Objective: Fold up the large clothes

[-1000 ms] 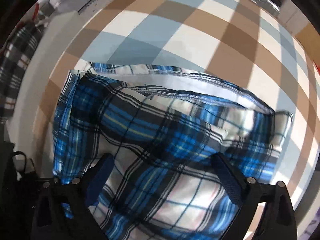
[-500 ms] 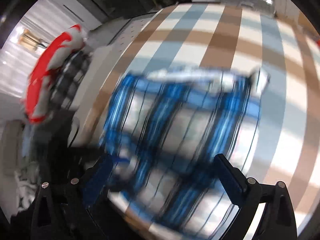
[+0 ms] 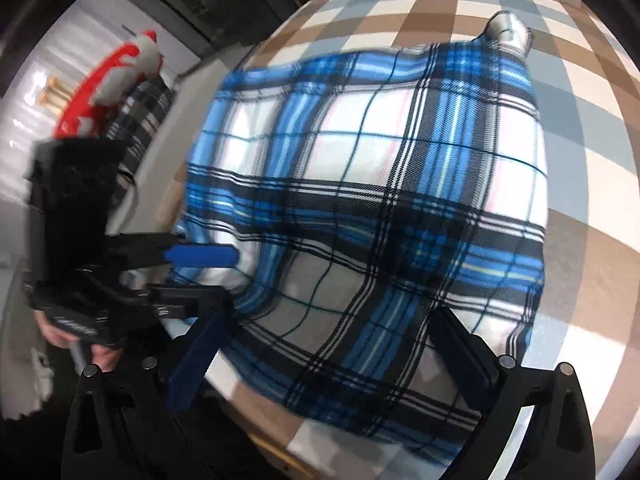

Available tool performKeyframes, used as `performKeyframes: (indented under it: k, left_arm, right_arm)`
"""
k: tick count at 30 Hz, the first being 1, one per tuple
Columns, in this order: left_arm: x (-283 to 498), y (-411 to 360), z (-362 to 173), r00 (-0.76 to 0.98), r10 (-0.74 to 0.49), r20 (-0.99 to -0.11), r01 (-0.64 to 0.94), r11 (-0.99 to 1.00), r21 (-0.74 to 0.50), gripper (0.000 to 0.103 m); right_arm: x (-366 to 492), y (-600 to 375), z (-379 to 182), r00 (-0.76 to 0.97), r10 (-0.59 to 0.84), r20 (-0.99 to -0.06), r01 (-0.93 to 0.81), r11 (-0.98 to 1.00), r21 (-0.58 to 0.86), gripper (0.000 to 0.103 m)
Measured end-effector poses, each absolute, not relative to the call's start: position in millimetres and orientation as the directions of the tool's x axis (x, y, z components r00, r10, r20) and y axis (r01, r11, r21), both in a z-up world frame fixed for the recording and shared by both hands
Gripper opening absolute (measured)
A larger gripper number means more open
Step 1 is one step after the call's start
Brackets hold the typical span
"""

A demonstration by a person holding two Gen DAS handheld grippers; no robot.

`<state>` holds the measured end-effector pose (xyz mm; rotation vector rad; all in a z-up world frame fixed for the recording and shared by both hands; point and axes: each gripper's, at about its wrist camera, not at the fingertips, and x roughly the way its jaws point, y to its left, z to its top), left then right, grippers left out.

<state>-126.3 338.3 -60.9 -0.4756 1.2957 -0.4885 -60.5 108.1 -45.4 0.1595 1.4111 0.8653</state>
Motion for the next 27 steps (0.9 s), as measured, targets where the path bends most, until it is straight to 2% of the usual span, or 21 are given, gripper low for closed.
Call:
performKeyframes:
  k: [6,10,15,16,19,24,27]
  left_arm:
    - [-127.5,339.7,-61.5,0.196,-0.599,-0.776,0.066,0.798,-0.599,0.054]
    - [-126.8,337.2,-62.5,0.198,-0.588,-0.784,0.068,0.806,-0.587,0.054]
    - [-127.1,340.2,-62.5,0.202,-0.599,-0.775,0.052,0.797,-0.602,0.054]
    - [-127.7,341.2,-63.0,0.203,-0.598,-0.776,0.050,0.797,-0.601,0.054]
    - [-128.5,342.0,-62.9,0.205,-0.598,-0.774,0.047,0.796,-0.603,0.054]
    - [-128.1,342.5,-62.9,0.205,-0.598,-0.775,0.044,0.796,-0.603,0.054]
    - [-128.9,341.9,-62.8,0.205,-0.589,-0.782,0.048,0.804,-0.593,0.054]
  right_arm:
    - [-82.8,85.0,-48.7,-0.115,0.657,-0.745,-0.410,0.652,0.638,0.103]
    - [-82.2,74.0,-67.4,-0.072,0.732,-0.677,-0.331,0.623,0.709,0.103]
    - [-84.2,80.4,-53.8,-0.059,0.679,-0.732,-0.355,0.671,0.651,0.103]
    - [-81.3,80.6,-47.3,-0.065,0.701,-0.710,-0.332,0.656,0.678,0.103]
    - [-77.7,81.9,-32.8,-0.102,0.823,-0.560,-0.287,0.514,0.808,0.103]
    - [-82.7,99.7,-55.4,-0.147,0.781,-0.606,-0.276,0.556,0.784,0.103]
    - [-85.7,101.8,-71.3,-0.133,0.791,-0.598,-0.252,0.556,0.792,0.103]
